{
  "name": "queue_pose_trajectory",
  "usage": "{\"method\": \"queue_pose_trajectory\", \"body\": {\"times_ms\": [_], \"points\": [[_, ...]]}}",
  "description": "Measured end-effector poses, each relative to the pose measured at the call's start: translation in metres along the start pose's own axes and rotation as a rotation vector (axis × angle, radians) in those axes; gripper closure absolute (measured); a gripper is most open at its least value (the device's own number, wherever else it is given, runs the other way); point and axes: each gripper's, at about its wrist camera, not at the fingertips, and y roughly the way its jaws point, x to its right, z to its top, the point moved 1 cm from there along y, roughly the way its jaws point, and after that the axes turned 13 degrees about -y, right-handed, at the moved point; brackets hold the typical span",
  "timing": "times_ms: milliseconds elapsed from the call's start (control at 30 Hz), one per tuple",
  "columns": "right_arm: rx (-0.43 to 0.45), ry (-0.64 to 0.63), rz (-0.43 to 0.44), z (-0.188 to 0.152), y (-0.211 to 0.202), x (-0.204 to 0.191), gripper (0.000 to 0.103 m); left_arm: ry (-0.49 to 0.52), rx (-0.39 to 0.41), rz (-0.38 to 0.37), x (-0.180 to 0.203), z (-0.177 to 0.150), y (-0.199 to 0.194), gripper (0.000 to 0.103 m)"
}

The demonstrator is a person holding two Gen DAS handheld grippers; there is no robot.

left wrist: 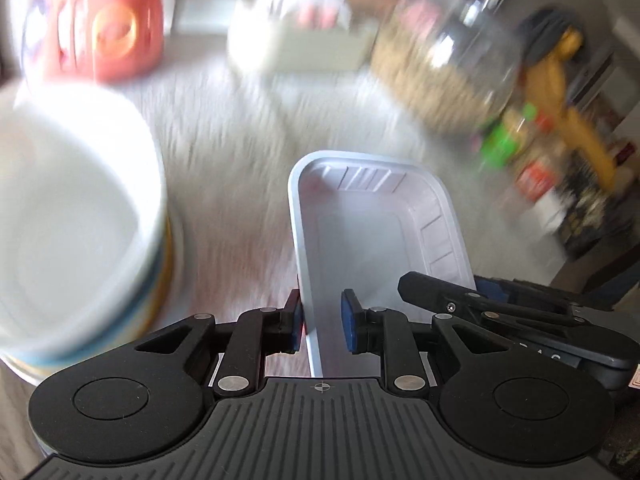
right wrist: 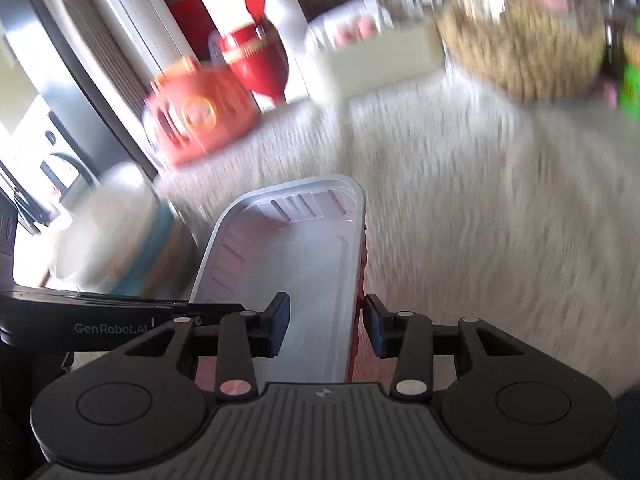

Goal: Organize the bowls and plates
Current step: 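Carry the foil tray over the bowl stack with both tools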

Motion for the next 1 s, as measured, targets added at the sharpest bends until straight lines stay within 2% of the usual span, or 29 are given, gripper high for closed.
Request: {"method": "queue_pose_trajectory", "body": {"times_ms": [100,167,267,367,433,533,667,800,1000], "points": [[0.097,-0.044,0.000,0.035,-0.026,-0.015,0.062,-0.024,0.115,-0.066,-0.004,0.019,-0.045,0.080],[0.130,-0.055,0.023,0.056,-0.034,-0.028,0.062,-0.054,0.178,-0.084,-0.017,0.028,-0.074,0.080],[0.132,-0.070,0.101,0.082,-0.028,-0.053,0.062,-0.116,0.247,-0.068,-0.046,0.033,-0.106,0.079],[0.103,-0.118,0.171,0.097,-0.004,-0.089,0.062,-0.203,0.281,-0.022,-0.082,0.034,-0.119,0.079],[0.080,-0.158,0.198,0.102,0.016,-0.111,0.062,-0.270,0.286,0.001,-0.107,0.036,-0.120,0.079],[0.017,-0.198,0.216,0.105,0.050,-0.140,0.062,-0.361,0.270,-0.001,-0.140,0.038,-0.112,0.079],[-0.052,-0.200,0.215,0.105,0.082,-0.155,0.062,-0.398,0.269,-0.034,-0.166,0.045,-0.108,0.079],[-0.057,-0.211,0.211,0.111,0.092,-0.162,0.062,-0.408,0.308,-0.025,-0.178,0.054,-0.103,0.079],[-0.045,-0.228,0.184,0.120,0.103,-0.167,0.062,-0.477,0.288,-0.063,-0.194,0.058,-0.098,0.080]]}}
